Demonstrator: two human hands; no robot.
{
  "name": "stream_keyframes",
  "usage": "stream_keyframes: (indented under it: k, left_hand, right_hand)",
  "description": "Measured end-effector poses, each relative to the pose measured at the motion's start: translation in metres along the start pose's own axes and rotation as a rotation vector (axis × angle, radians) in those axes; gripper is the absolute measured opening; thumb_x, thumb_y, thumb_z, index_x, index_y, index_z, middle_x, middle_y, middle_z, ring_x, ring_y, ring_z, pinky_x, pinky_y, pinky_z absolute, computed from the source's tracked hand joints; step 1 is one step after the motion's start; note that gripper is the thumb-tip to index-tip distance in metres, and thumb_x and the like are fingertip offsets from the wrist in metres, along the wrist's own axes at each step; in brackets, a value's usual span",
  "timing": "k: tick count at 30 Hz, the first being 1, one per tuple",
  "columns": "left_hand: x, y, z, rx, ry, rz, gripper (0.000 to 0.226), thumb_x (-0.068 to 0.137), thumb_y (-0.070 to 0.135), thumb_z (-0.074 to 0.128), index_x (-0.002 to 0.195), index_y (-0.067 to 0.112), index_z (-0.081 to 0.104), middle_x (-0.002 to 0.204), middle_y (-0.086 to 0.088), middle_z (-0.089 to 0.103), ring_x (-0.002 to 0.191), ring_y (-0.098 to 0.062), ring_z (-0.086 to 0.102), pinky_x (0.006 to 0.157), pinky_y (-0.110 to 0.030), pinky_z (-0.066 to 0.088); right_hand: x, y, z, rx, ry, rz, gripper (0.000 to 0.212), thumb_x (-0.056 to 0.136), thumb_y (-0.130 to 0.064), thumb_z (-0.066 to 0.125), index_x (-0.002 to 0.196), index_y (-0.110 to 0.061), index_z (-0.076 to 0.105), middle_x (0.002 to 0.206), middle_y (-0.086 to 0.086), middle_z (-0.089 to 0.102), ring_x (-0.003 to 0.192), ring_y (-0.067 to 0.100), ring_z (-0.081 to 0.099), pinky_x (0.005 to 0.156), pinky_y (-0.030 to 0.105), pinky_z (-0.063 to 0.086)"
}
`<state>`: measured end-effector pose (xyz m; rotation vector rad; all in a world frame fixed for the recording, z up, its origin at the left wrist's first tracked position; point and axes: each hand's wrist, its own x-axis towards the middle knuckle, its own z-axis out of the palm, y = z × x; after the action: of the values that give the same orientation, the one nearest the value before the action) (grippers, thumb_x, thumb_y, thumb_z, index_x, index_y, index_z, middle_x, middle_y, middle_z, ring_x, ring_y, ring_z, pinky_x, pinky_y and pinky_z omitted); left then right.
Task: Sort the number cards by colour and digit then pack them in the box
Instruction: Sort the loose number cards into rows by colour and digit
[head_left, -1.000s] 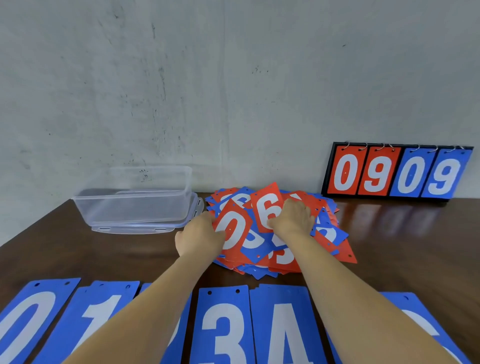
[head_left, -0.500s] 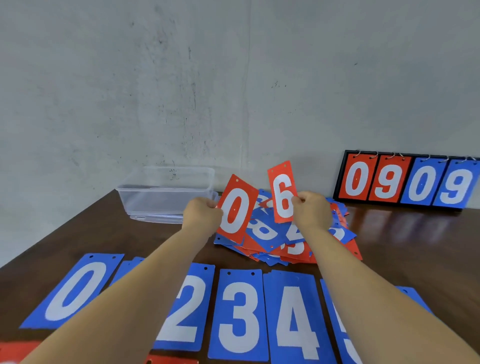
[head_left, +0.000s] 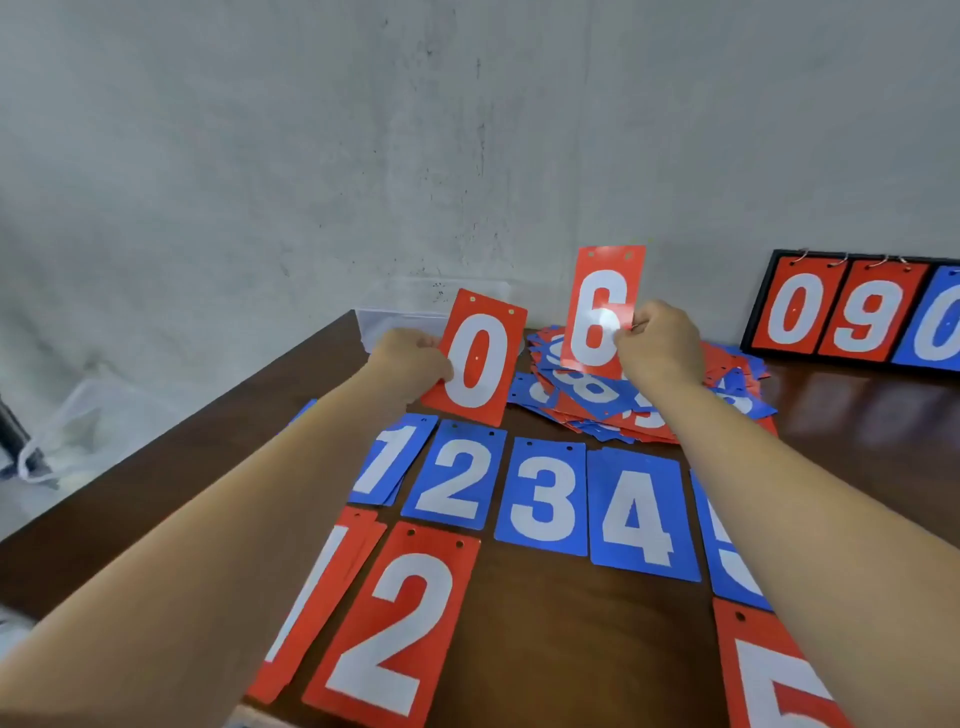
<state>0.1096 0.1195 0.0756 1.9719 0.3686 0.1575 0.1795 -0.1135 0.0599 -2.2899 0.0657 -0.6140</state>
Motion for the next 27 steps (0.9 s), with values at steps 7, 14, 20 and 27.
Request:
stream_keyframes:
  k: [7, 14, 20, 27]
  left_hand:
    - [-0.038, -0.036, -0.070, -0.008, 0.008, -0.019, 0.017, 0.085, 0.008, 0.066, 0.102, 0.008, 0.070, 0.100, -0.010, 0.071, 0.085, -0.024, 0.068, 0.074, -0.033, 0.057]
    - [-0.065, -0.086, -0.140, -0.103, -0.009, -0.102, 0.019, 0.085, 0.017, 0.070, 0.101, 0.007, 0.070, 0.101, -0.014, 0.073, 0.096, -0.037, 0.069, 0.092, -0.048, 0.054]
    - [-0.089, -0.129, -0.178, -0.037, -0.005, -0.132, 0.027, 0.087, 0.026, 0.070, 0.108, 0.010, 0.065, 0.104, -0.010, 0.072, 0.090, -0.027, 0.070, 0.085, -0.043, 0.057]
    - [-0.106, -0.167, -0.191, 0.217, 0.111, -0.088, 0.035, 0.087, 0.027, 0.070, 0.115, 0.006, 0.065, 0.115, -0.012, 0.068, 0.101, -0.029, 0.066, 0.089, -0.041, 0.055]
  right_hand:
    - [-0.048, -0.015, -0.021, 0.058, 0.020, -0.006, 0.006, 0.084, -0.010, 0.060, 0.081, -0.014, 0.062, 0.088, 0.008, 0.066, 0.086, 0.032, 0.062, 0.073, 0.039, 0.053]
    - [-0.116, -0.040, -0.028, 0.160, 0.042, 0.046, 0.011, 0.083, -0.008, 0.062, 0.088, 0.000, 0.067, 0.087, 0.014, 0.070, 0.085, 0.035, 0.066, 0.077, 0.050, 0.056]
    - [-0.181, -0.057, -0.025, 0.220, 0.012, 0.108, 0.027, 0.088, -0.012, 0.064, 0.114, -0.005, 0.068, 0.108, 0.012, 0.069, 0.101, 0.029, 0.064, 0.092, 0.047, 0.051]
    - [-0.236, -0.064, -0.028, 0.236, 0.048, 0.199, 0.035, 0.091, -0.015, 0.064, 0.125, -0.009, 0.062, 0.127, 0.010, 0.062, 0.115, 0.025, 0.057, 0.096, 0.043, 0.050]
